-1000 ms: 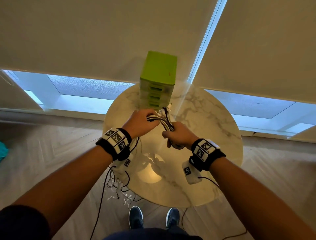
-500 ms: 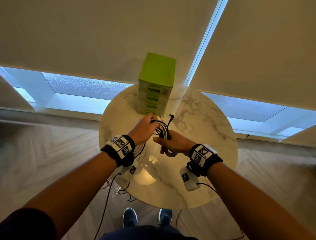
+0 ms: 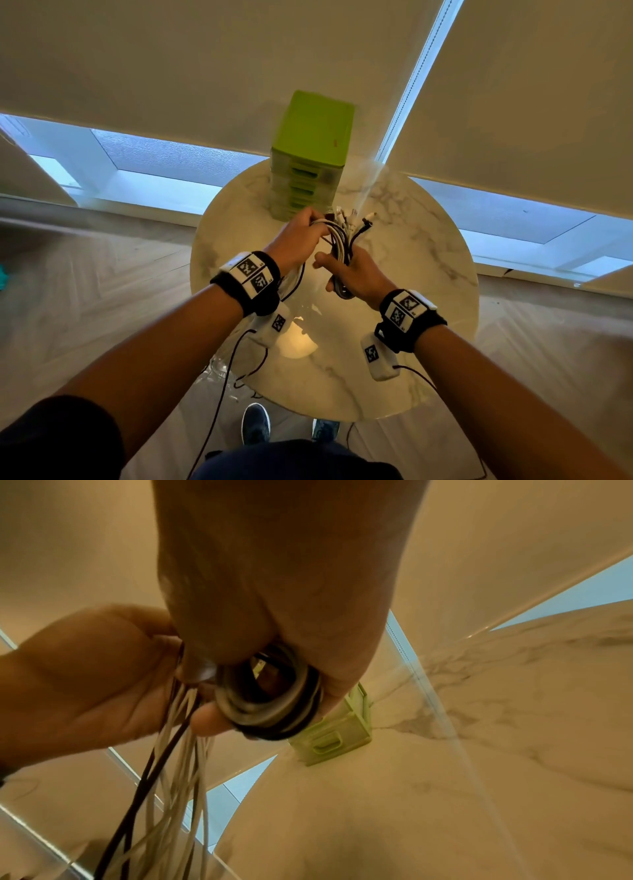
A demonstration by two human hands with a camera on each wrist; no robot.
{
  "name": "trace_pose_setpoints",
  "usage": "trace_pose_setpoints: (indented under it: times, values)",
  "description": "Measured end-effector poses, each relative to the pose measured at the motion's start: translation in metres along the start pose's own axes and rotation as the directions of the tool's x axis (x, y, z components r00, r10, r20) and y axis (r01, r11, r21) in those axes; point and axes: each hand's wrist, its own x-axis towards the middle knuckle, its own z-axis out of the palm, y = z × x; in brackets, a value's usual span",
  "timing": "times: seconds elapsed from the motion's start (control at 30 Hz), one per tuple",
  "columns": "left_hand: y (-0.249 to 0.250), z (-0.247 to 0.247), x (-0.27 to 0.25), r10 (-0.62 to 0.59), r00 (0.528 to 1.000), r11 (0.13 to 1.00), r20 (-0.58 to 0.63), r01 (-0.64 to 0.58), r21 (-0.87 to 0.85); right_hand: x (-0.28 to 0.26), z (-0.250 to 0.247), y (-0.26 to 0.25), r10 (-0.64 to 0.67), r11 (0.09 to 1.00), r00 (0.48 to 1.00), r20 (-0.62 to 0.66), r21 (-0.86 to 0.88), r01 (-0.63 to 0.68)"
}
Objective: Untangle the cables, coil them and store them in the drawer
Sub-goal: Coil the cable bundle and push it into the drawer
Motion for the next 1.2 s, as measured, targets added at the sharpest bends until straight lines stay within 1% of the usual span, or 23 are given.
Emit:
trace_pose_setpoints:
  times: [0.07, 0.17, 0.3, 0.4, 0.47, 0.53, 0.63, 0.7, 0.77, 0.83, 0.87, 0.9, 0.97, 1.07, 1.13, 1.2]
  values:
    - [0.004, 0.011, 0.004, 0.009, 1.000, 0.997, -0.008, -0.010, -0.081, -0.001, -0.005, 0.005, -0.023, 1.000, 0.999, 0.041, 0.004, 0.023]
    - [0.008, 0.025, 0.009, 0.006, 1.000, 0.989, 0.013, -0.004, -0.145, 0.001, -0.012, 0.014, -0.058, 0.998, 0.995, 0.083, 0.000, 0.058]
    - [0.011, 0.040, 0.013, -0.031, 0.999, 0.963, -0.004, 0.029, -0.268, 0.007, -0.019, 0.013, -0.101, 0.986, 0.986, 0.134, 0.143, 0.082]
    - [0.009, 0.043, 0.013, -0.019, 1.000, 0.954, 0.019, 0.023, -0.298, 0.011, -0.022, 0.015, -0.105, 0.974, 0.987, 0.120, 0.212, 0.078]
    - [0.008, 0.040, 0.013, -0.009, 0.997, 0.961, 0.074, 0.030, -0.275, 0.014, -0.022, 0.019, -0.081, 0.971, 0.991, 0.110, 0.234, 0.053]
    - [0.008, 0.038, 0.013, -0.020, 0.993, 0.977, 0.117, 0.044, -0.206, 0.017, -0.020, 0.020, -0.041, 0.969, 0.995, 0.092, 0.247, 0.017]
    - [0.006, 0.041, 0.015, 0.005, 0.993, 0.996, 0.118, 0.006, -0.092, 0.019, -0.012, 0.018, -0.028, 0.980, 0.998, 0.056, 0.199, 0.016]
    - [0.004, 0.044, 0.017, 0.010, 0.995, 0.999, 0.094, -0.015, 0.048, 0.019, -0.007, 0.013, -0.032, 0.995, 0.999, 0.032, 0.094, 0.029]
    - [0.000, 0.045, 0.020, 0.017, 0.999, 0.984, 0.027, -0.022, 0.179, 0.024, -0.002, 0.011, -0.037, 0.999, 0.999, 0.019, -0.003, 0.037]
    - [-0.003, 0.041, 0.023, 0.055, 0.997, 0.971, -0.054, -0.040, 0.238, 0.028, 0.002, 0.006, -0.058, 0.997, 0.998, 0.016, -0.041, 0.059]
    - [-0.004, 0.038, 0.025, 0.079, 0.995, 0.967, -0.069, -0.059, 0.246, 0.028, 0.003, 0.001, -0.071, 0.997, 0.997, 0.023, -0.027, 0.072]
    - [-0.005, 0.034, 0.026, 0.103, 0.993, 0.966, -0.057, -0.086, 0.242, 0.028, 0.004, -0.005, -0.083, 0.996, 0.996, 0.032, -0.012, 0.083]
    - [-0.005, 0.026, 0.027, 0.149, 0.989, 0.970, -0.004, -0.145, 0.197, 0.028, 0.003, -0.011, -0.090, 0.995, 0.993, 0.070, 0.036, 0.088]
    - [-0.004, 0.017, 0.028, 0.157, 0.986, 0.983, 0.047, -0.161, 0.091, 0.027, 0.002, -0.010, -0.019, 0.992, 0.994, 0.105, 0.123, 0.006]
    - [-0.003, 0.013, 0.027, 0.163, 0.983, 0.981, 0.082, -0.171, 0.091, 0.025, 0.005, -0.010, 0.014, 0.979, 0.992, 0.126, 0.201, -0.039]
    - [-0.004, 0.011, 0.026, 0.166, 0.979, 0.981, 0.118, -0.176, 0.083, 0.024, 0.009, -0.009, 0.020, 0.957, 0.983, 0.181, 0.283, -0.071]
